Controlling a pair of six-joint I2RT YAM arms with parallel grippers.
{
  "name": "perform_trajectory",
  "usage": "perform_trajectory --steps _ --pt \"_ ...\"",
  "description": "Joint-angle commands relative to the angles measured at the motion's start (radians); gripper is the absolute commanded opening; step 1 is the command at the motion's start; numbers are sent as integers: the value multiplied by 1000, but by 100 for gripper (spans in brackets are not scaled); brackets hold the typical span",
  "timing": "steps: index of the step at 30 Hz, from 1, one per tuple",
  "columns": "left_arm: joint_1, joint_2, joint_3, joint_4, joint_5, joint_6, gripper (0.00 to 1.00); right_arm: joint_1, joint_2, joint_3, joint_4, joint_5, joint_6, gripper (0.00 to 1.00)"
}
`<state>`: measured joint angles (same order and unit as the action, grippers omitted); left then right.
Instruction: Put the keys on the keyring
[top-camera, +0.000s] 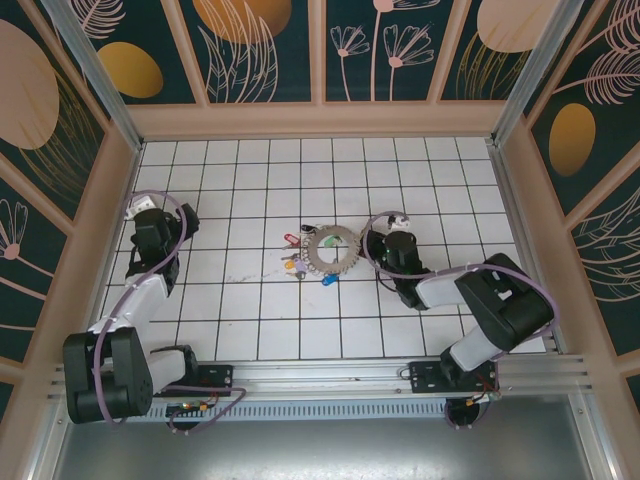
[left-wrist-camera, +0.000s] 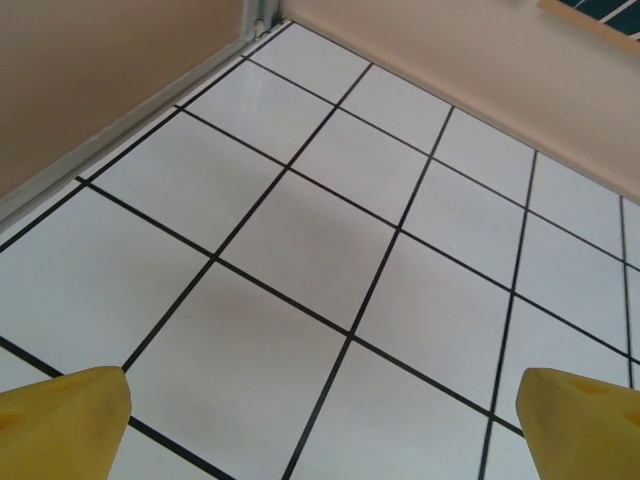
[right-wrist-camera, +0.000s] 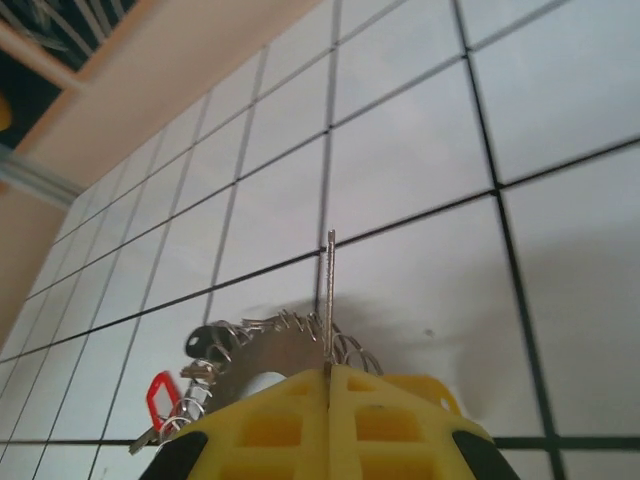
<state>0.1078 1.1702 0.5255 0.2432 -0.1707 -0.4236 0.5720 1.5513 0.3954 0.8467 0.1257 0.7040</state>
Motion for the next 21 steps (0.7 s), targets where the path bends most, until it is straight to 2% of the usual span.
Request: perform_trajectory --steps 1,4,16,19,21 --pt "4 2 -20 42 -59 -8 98 -19 -10 -6 -77 39 112 0" --pt "4 8 -37 80 -77 -38 99 -71 11 -8 -83 14 151 0" --pt "4 11 -122 222 -127 -54 99 -137 45 -6 -152 -9 235 0" --pt "4 13 -109 204 -136 -33 99 -148 40 -2 -177 -12 241 5" --pt "4 13 -98 181 -172 -30 99 -149 23 8 -218 -1 237 13"
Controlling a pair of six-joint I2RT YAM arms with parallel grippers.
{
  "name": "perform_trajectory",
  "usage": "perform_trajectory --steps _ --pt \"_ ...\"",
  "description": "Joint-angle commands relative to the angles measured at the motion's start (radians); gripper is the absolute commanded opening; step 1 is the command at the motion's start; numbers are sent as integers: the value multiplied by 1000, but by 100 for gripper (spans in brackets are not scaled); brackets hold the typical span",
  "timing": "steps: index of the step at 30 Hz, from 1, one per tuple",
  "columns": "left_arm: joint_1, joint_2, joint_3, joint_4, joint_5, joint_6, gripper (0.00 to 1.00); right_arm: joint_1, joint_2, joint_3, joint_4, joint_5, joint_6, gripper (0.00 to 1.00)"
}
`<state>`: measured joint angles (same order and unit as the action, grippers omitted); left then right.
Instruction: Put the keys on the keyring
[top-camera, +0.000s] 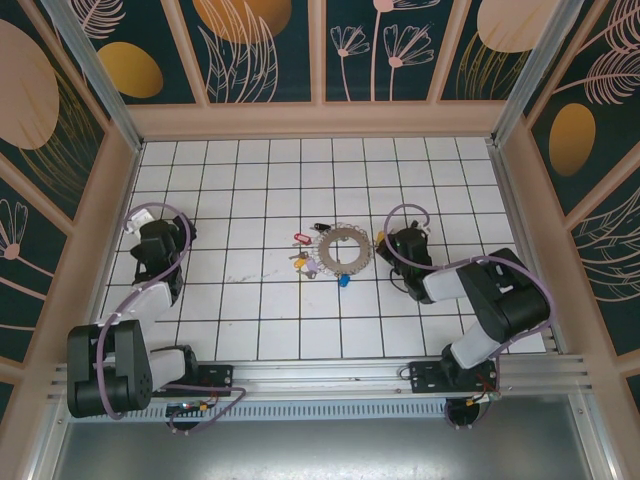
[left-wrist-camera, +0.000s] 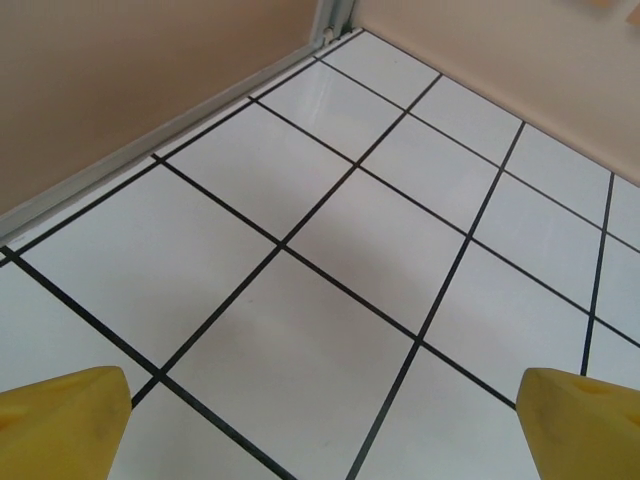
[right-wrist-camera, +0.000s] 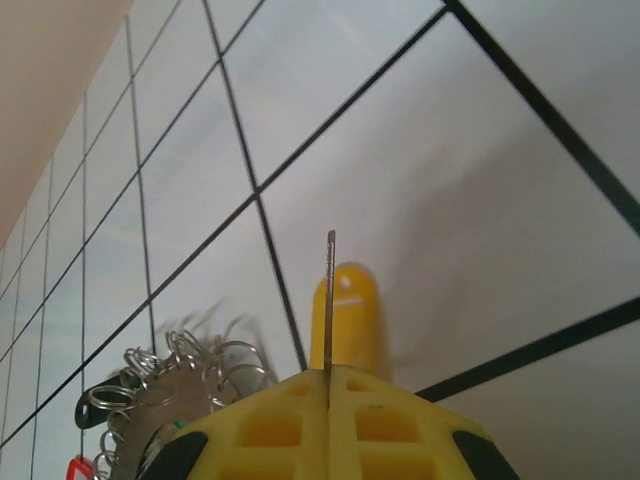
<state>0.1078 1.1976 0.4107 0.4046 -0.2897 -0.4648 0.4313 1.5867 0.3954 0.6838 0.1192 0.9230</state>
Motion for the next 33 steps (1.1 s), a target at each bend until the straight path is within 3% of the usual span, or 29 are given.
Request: perform_trajectory --steps 1,4,8,13,14,15,20,24,27,30,33 --pt "4 -17 20 11 -81 3 99 -8 -22 12 -71 12 18 16" --pt "4 -19 46 -33 -150 -3 99 -8 -74 9 -114 43 20 26" --pt "4 -38 63 -43 -137 86 99 -16 -182 9 -145 100 -18 38" --pt "4 -118 57 35 -71 143 99 -18 -352 71 -115 127 -336 55" --pt "4 -138 53 69 -24 164 99 -18 -387 88 -100 117 -430 80" --pt "3 -155 53 100 23 184 99 -19 -421 111 -99 119 -509 99" --pt "0 -221 100 140 176 214 99 -31 -548 294 -217 191 -773 99" --pt "-3 -280 116 140 227 270 99 -43 -628 331 -175 181 -964 99" --pt "-6 -308 70 214 259 258 99 -69 -669 252 -66 161 -1104 99" --pt "-8 -334 25 270 328 267 99 -127 -697 146 -8 139 -1121 99" --pt "-34 -329 -30 293 253 328 99 -207 -710 7 62 103 -1056 99"
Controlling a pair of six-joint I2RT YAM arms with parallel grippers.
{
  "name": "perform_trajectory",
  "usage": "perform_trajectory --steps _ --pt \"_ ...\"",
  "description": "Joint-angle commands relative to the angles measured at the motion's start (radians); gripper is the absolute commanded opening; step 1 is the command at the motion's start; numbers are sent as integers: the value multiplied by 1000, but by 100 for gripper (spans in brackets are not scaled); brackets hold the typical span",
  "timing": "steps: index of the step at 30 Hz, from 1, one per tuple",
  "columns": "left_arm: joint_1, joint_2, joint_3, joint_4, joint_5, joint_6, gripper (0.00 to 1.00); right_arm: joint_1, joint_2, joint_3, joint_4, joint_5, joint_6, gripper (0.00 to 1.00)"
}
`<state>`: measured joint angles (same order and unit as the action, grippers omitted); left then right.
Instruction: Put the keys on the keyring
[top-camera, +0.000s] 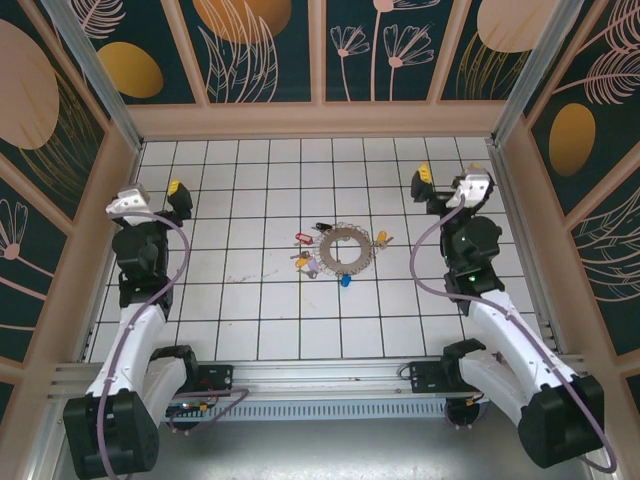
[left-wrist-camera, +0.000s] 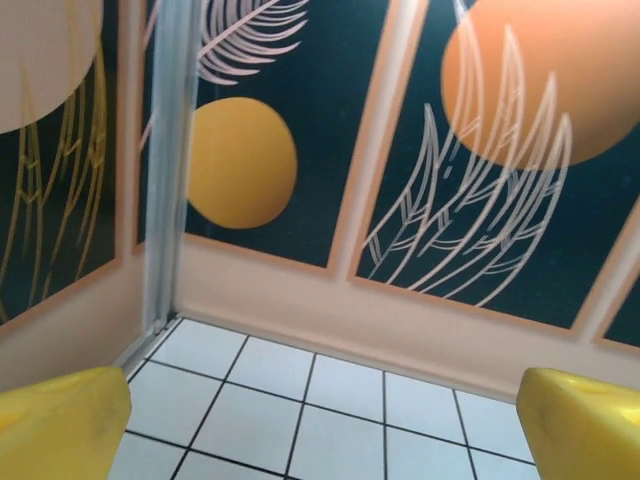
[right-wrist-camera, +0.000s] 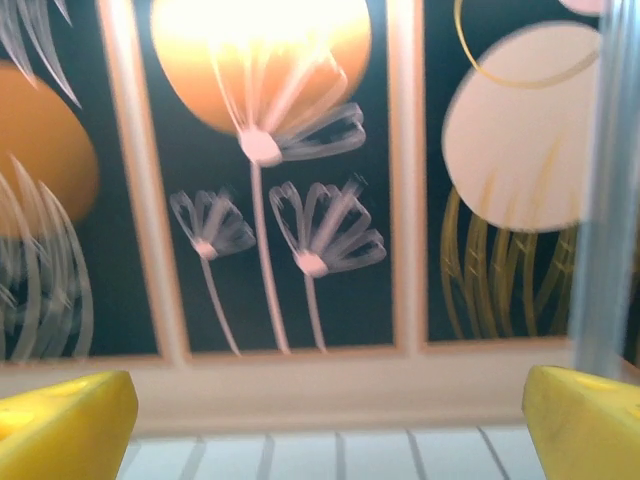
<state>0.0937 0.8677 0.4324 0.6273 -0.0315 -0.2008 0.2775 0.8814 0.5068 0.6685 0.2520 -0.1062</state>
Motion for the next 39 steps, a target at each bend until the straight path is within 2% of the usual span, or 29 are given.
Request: perform_trajectory --steps 1,3,6,12,15,18,21,23,25,29,31,34,37,39 --pt "-33 11 -83 98 -45 93 99 -81 -2 -170 138 -38 4 99" --pt "-61 37 -130 123 -104 151 99 -136 26 -272 236 -68 60 99" --pt "-71 88 -186 177 -111 186 99 -214 123 -352 331 -169 85 99" --pt "-71 228 -262 339 -115 165 99 -242 329 -447 578 -184 64 99" --pt "-71 319 -278 437 -115 163 99 -257 437 -433 687 -232 62 99" --pt "-71 401 -292 554 -130 152 99 -254 555 -371 674 -232 63 99" --pt "-71 436 -227 467 -117 163 99 -268 667 -377 798 -258 63 99" --pt "-71 448 -207 436 -116 161 99 -275 645 -342 689 -270 72 99" --pt "-71 457 -195 424 -99 157 99 -295 649 -321 654 -293 89 99" --pt "-71 541 -188 542 -38 109 99 -305 655 -317 658 -284 105 99" --pt "-71 627 -174 586 -55 102 99 -305 654 -317 660 -285 105 99" --pt "-74 660 -215 696 -38 114 99 -305 654 -318 658 -287 104 99" --pt "-74 662 -203 668 -35 117 99 -307 655 -311 646 -280 106 99" --pt "-74 665 -189 646 -49 112 99 -306 658 -273 576 -253 122 99"
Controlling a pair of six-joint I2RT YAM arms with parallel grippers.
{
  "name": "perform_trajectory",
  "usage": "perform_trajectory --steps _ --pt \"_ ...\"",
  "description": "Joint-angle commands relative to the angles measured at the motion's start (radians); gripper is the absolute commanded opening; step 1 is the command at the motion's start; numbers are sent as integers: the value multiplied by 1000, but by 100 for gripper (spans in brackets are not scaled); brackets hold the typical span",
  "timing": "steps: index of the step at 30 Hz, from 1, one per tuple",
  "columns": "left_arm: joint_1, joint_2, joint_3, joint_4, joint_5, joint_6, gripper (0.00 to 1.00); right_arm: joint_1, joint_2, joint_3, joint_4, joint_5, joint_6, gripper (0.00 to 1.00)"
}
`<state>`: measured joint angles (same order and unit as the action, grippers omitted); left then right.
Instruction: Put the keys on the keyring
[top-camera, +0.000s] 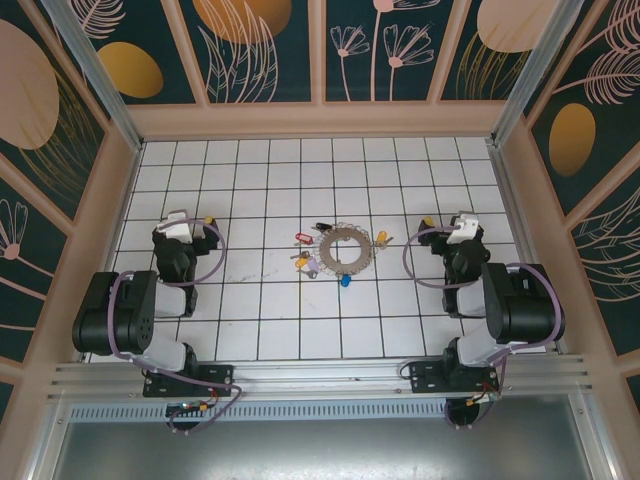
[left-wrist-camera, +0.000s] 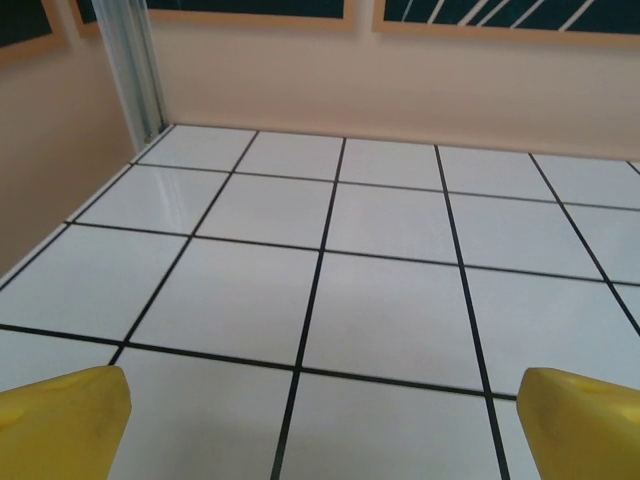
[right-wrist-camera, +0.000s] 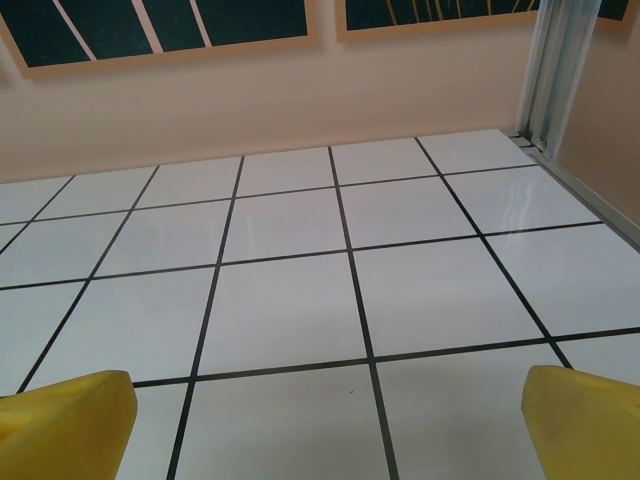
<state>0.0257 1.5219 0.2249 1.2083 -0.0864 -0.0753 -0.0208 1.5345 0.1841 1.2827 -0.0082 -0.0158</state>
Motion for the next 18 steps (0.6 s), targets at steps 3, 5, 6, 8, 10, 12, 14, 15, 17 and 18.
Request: perform_trajectory --steps 3,5,6,8,10,12,14,15,17,18 --pt "-12 9 22 52 -10 -11 99 -11 5 52 -43 5 34 99" --pt "-12 7 19 58 -9 -11 99 -13 5 52 -42 3 33 99" --pt "-12 2 14 61 -7 -11 99 -11 4 53 -43 2 33 99" --pt "-12 0 11 67 -1 -10 99 -11 5 53 -43 2 33 99" --pt "-12 -3 6 71 2 -9 99 -11 5 52 -43 2 34 99" --pt "-12 -2 9 70 3 -9 99 -11 6 52 -42 3 33 99" --pt "-12 -2 8 69 5 -9 99 -11 5 52 -42 2 34 99" --pt "-12 -2 8 69 5 -10 99 -10 5 52 -41 3 33 99" --pt "-12 -3 9 69 4 -9 99 -13 5 53 -43 2 33 99" --pt "-12 -2 8 69 4 -9 99 -13 5 52 -43 1 33 99"
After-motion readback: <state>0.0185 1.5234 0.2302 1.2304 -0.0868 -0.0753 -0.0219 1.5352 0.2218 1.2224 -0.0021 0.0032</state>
